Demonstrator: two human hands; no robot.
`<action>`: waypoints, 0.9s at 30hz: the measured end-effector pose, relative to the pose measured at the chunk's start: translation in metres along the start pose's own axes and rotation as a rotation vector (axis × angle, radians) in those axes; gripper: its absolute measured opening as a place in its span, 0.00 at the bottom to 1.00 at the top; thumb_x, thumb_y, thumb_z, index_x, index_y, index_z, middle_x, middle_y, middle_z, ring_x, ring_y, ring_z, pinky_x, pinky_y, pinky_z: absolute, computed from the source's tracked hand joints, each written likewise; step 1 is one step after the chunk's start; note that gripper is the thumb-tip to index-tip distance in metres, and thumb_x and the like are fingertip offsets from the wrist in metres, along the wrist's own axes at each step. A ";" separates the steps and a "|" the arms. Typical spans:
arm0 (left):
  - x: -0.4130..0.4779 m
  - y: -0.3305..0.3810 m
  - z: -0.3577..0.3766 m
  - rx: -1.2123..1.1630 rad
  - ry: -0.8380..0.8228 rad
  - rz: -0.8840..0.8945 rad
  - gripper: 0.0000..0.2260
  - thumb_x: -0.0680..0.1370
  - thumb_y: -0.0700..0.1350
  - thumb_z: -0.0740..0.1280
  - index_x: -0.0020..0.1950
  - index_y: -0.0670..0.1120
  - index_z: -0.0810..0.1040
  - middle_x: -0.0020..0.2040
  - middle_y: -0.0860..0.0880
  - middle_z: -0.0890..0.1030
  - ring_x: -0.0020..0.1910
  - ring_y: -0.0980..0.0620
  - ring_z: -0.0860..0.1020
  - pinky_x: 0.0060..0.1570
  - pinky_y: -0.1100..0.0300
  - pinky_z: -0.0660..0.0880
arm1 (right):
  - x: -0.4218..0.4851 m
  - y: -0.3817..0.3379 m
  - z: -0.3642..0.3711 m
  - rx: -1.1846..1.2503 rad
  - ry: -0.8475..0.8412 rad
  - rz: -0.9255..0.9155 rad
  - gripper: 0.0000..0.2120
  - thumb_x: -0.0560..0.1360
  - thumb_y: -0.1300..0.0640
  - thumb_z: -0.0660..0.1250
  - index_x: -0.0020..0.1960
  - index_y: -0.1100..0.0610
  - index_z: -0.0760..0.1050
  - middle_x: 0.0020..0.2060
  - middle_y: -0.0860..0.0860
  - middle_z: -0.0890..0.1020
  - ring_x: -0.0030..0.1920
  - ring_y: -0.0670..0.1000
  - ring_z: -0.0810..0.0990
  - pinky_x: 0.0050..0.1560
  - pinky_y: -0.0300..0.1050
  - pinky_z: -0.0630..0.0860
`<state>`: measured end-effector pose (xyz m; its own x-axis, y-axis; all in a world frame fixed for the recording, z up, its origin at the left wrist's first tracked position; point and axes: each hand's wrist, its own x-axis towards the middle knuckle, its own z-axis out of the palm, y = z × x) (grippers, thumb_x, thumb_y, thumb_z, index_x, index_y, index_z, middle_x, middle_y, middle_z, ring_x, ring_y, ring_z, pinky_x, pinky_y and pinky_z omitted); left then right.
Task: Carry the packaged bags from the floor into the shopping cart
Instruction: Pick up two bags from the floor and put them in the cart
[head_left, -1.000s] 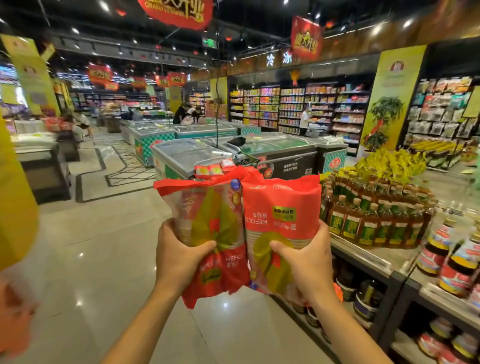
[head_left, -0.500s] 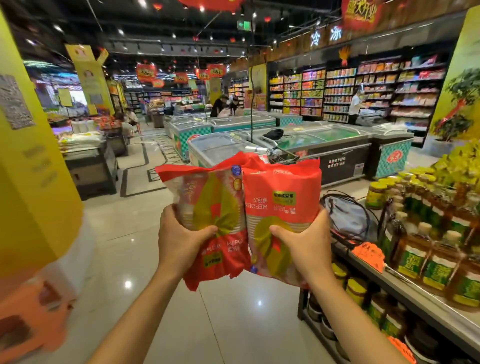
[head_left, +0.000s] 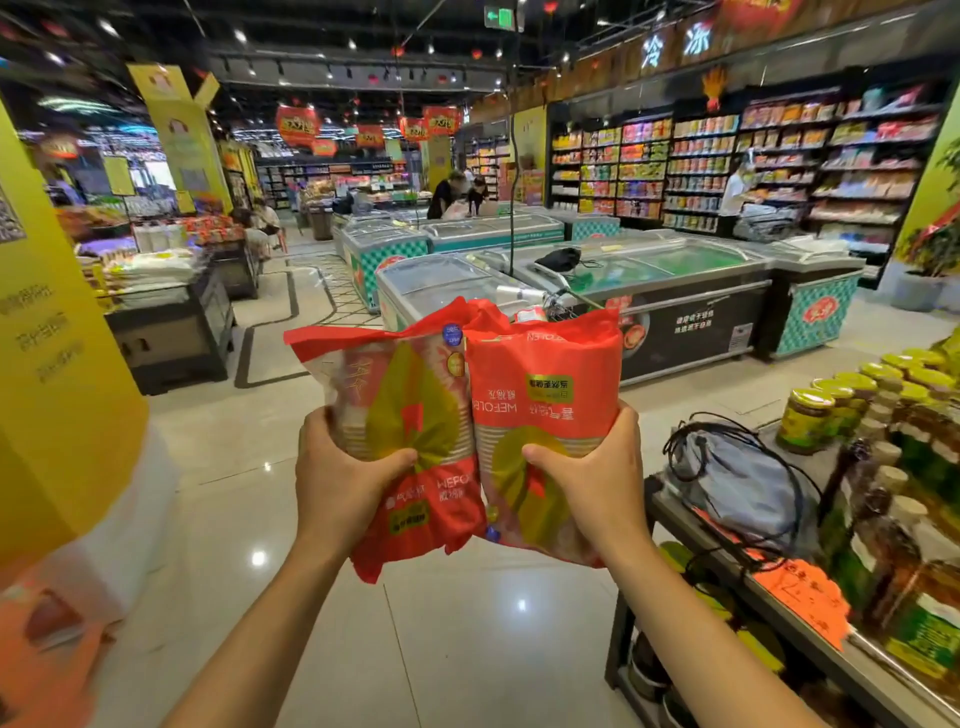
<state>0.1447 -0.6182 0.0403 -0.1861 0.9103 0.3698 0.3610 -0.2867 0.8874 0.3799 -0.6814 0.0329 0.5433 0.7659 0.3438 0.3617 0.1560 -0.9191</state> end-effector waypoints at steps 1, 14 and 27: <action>0.013 -0.005 0.007 0.002 0.003 0.000 0.40 0.66 0.49 0.84 0.71 0.51 0.67 0.65 0.50 0.76 0.60 0.49 0.78 0.54 0.50 0.80 | 0.012 0.003 0.008 0.001 -0.002 0.008 0.41 0.61 0.45 0.83 0.64 0.40 0.60 0.61 0.46 0.74 0.61 0.51 0.77 0.60 0.59 0.80; 0.216 -0.075 0.091 -0.039 -0.032 -0.011 0.41 0.63 0.55 0.85 0.69 0.53 0.67 0.64 0.50 0.76 0.60 0.48 0.79 0.56 0.44 0.81 | 0.181 0.031 0.128 -0.034 0.039 0.020 0.43 0.64 0.48 0.84 0.70 0.47 0.62 0.62 0.47 0.75 0.60 0.50 0.78 0.59 0.56 0.82; 0.335 -0.101 0.174 -0.090 -0.098 -0.022 0.42 0.63 0.52 0.85 0.71 0.52 0.67 0.66 0.49 0.76 0.62 0.46 0.78 0.58 0.42 0.80 | 0.307 0.077 0.183 -0.070 0.087 0.020 0.44 0.63 0.45 0.84 0.71 0.44 0.61 0.62 0.45 0.74 0.61 0.50 0.78 0.59 0.56 0.82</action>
<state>0.2052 -0.2319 0.0268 -0.1015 0.9403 0.3248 0.2739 -0.2874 0.9178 0.4358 -0.3200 0.0321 0.6132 0.7111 0.3439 0.4004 0.0955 -0.9114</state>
